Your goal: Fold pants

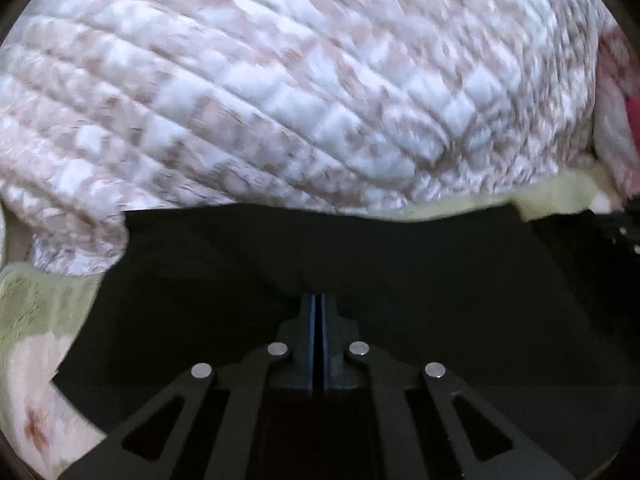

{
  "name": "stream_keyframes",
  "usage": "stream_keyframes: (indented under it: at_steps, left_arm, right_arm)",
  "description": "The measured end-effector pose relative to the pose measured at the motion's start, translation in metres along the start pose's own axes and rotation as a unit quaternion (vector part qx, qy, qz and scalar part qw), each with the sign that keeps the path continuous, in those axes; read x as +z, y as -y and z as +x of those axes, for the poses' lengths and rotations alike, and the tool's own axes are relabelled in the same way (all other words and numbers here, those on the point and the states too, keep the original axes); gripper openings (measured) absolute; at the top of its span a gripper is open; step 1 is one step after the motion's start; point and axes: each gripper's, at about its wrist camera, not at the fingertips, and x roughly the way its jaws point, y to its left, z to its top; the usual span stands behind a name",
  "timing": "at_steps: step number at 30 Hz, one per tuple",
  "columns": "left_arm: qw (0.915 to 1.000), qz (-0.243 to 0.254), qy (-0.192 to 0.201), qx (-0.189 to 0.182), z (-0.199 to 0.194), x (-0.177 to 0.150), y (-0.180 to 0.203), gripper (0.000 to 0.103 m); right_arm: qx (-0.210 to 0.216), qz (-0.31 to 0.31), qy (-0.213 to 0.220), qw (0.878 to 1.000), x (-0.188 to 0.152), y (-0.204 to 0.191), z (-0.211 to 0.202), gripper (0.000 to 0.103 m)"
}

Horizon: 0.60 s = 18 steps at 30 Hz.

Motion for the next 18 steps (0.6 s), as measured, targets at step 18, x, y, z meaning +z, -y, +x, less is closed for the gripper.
stream_keyframes:
  at_steps: [18]
  left_arm:
    - [0.9903,-0.107,-0.008,-0.088,-0.176,-0.202,-0.019,0.004]
  right_arm:
    - [0.078,0.149,-0.035,0.985,-0.222,-0.109,-0.133,0.024]
